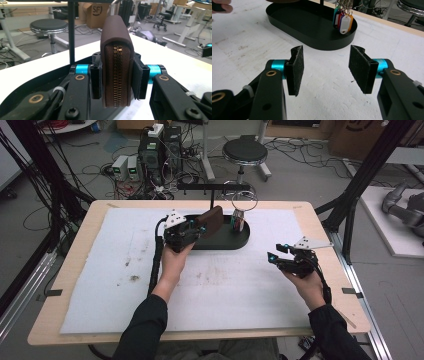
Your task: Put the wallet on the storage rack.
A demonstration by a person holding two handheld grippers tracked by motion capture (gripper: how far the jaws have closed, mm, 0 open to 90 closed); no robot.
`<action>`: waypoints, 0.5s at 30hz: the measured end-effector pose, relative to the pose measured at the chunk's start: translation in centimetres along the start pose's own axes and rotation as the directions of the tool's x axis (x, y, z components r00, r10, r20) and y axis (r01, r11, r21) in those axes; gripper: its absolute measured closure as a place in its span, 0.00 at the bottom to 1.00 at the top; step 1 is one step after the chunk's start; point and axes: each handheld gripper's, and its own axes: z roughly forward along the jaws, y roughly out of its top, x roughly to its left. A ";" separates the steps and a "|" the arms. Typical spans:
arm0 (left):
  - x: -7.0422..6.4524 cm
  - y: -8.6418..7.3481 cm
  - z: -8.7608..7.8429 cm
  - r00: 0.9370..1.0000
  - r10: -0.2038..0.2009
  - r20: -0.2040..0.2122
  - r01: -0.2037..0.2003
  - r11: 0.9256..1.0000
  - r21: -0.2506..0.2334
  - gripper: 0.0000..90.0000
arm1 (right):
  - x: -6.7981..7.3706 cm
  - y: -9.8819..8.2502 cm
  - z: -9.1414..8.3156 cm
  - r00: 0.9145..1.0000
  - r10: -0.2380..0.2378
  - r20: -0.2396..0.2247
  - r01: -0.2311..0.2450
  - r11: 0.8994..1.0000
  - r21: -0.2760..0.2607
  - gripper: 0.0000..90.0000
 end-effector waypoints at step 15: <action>1.2 -1.2 2.9 0.995 0.034 -0.098 -0.029 0.998 0.050 0.74 | -0.2 0.0 0.0 1.000 0.013 0.001 -0.013 1.000 -0.003 0.52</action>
